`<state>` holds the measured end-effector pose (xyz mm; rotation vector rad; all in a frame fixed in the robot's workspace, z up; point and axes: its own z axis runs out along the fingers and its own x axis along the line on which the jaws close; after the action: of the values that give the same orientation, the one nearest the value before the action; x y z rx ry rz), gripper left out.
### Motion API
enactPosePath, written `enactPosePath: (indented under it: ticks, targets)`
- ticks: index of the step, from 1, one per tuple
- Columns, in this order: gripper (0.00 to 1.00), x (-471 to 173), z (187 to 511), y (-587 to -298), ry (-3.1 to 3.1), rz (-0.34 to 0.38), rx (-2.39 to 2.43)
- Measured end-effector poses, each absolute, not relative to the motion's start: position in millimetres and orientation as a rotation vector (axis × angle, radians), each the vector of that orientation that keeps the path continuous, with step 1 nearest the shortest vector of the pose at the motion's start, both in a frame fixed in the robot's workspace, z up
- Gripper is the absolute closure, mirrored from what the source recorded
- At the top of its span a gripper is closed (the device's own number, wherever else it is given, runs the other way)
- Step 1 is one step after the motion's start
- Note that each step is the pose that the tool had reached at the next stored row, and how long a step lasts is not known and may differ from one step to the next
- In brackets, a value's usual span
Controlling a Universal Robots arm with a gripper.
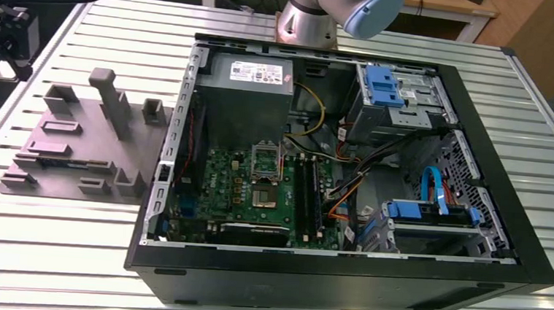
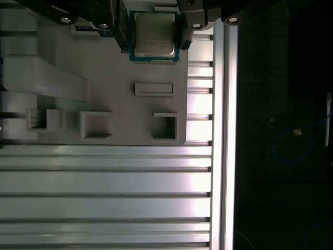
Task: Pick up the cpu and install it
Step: 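Pick up the cpu and move it towards the insertion slot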
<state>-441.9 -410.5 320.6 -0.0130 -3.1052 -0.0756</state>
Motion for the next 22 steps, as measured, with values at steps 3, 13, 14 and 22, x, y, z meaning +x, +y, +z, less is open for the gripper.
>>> enactPosePath:
  ticks: [3,13,14,22]
  targets:
    - [0.53,-442,323,-411,-3.105,-0.076,-0.013]
    - [0.53,-442,331,-411,-3.105,-0.076,-0.013]
    - [0.53,-442,332,-411,-3.105,-0.076,-0.013]
    - [0.53,-442,339,-411,-3.105,-0.076,-0.013]
